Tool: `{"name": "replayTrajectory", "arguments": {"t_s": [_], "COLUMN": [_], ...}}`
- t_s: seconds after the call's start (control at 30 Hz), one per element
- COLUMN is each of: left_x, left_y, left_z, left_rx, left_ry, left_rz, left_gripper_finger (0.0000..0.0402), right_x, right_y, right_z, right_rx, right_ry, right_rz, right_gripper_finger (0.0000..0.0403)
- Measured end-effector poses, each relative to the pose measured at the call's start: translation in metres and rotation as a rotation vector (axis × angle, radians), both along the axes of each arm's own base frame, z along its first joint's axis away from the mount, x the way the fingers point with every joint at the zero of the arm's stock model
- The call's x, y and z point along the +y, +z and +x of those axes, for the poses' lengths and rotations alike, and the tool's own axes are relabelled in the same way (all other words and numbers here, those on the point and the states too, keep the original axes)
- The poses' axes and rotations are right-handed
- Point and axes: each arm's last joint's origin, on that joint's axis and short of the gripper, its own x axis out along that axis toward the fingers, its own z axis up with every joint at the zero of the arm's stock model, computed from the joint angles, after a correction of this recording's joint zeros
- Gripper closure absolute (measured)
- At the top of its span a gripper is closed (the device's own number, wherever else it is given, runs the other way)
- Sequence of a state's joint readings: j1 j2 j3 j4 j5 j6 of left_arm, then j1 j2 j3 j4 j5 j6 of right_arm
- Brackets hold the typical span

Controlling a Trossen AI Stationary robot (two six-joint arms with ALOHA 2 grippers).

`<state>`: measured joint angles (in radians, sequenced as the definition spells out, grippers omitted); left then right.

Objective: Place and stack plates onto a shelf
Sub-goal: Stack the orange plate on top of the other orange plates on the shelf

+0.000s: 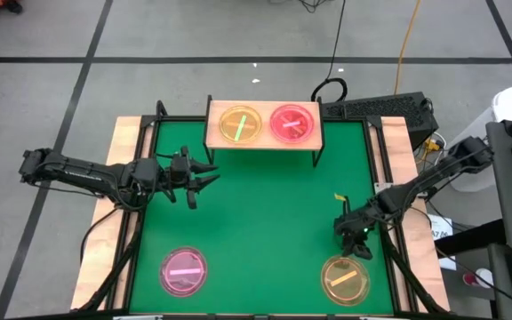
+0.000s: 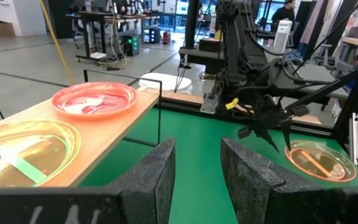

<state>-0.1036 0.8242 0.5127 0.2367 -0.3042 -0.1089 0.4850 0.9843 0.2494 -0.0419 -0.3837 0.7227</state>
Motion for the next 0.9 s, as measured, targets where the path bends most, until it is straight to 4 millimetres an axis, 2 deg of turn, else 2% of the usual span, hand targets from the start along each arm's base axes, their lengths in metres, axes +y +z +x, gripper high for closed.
{"name": "replayTrajectory", "arguments": {"t_s": [0.4, 0.7, 0.9], "left_x": [0.000, 0.000, 0.000], "left_y": [0.000, 0.000, 0.000], "left_z": [0.000, 0.000, 0.000], "left_rx": [0.000, 0.000, 0.000], "left_ry": [0.000, 0.000, 0.000], "left_rz": [0.000, 0.000, 0.000], "left_gripper_finger": [0.0268, 0.0268, 0.0268], "right_x": [0.000, 0.000, 0.000], "right_y": [-0.012, -0.012, -0.012], "right_z": [-0.003, -0.004, -0.004], "right_rx": [0.053, 0.062, 0.052], "right_ry": [-0.016, -0.016, -0.013], "right_rz": [-0.027, -0.020, -0.025], "right_gripper_finger": [0.0295, 0.0347, 0.0361]}}
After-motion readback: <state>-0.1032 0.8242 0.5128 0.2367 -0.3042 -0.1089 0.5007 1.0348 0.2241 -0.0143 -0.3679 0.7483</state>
